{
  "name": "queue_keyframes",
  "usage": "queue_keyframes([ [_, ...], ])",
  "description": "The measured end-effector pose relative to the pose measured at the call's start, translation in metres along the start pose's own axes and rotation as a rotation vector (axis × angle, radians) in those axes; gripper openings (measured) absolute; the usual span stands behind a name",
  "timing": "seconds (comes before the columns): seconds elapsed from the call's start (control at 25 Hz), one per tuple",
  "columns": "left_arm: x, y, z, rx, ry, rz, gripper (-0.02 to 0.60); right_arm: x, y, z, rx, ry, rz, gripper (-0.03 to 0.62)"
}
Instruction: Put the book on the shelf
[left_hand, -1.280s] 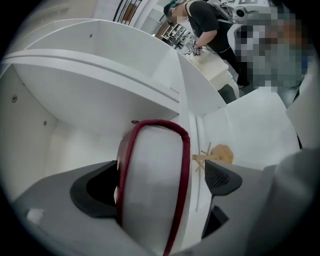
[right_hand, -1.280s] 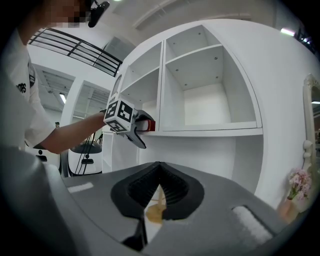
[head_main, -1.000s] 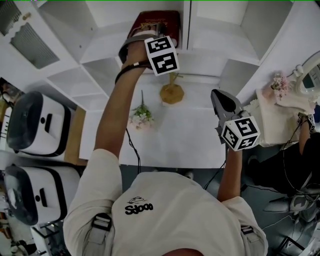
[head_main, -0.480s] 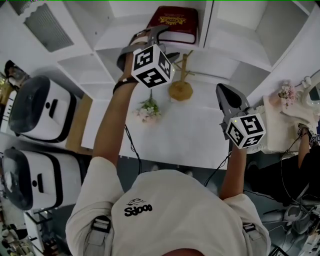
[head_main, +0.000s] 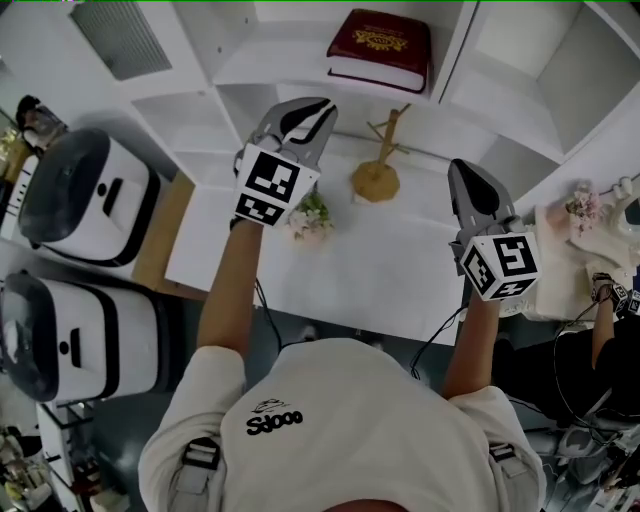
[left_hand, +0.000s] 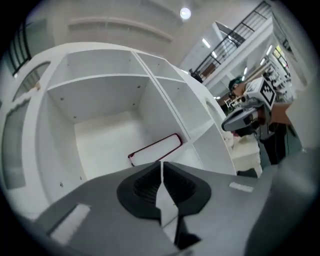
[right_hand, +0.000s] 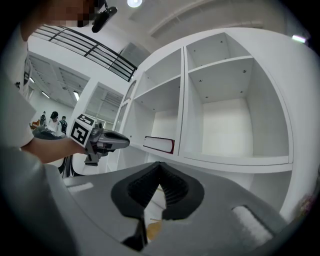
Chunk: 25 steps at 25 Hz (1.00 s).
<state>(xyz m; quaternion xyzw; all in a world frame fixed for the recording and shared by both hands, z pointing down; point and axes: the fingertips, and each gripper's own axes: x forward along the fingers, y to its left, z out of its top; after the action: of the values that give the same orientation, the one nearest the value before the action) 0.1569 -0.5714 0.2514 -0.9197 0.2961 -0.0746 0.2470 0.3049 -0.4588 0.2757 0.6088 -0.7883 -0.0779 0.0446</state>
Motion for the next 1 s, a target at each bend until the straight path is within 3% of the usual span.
queue_keyframes([
  [0.04, -0.005, 0.0, 0.0, -0.046, -0.024, 0.0, 0.017, 0.0, 0.0, 0.003, -0.003, -0.005, -0.003, 0.002],
  [0.12, -0.015, 0.0, 0.003, -0.105, -0.062, 0.007, 0.017, 0.0, 0.002, 0.009, -0.017, -0.011, -0.007, 0.002],
  [0.32, -0.042, -0.009, 0.014, -0.166, -0.113, 0.012, 0.017, -0.003, 0.009, 0.018, -0.06, -0.016, -0.01, 0.002],
  [0.64, -0.068, -0.018, 0.032, -0.08, -0.147, 0.039, 0.017, -0.014, 0.023, 0.019, -0.109, 0.002, 0.004, 0.002],
  [1.0, -0.068, -0.034, 0.026, -0.1, -0.128, 0.009, 0.017, -0.021, 0.027, 0.013, -0.103, 0.026, 0.0, 0.002],
])
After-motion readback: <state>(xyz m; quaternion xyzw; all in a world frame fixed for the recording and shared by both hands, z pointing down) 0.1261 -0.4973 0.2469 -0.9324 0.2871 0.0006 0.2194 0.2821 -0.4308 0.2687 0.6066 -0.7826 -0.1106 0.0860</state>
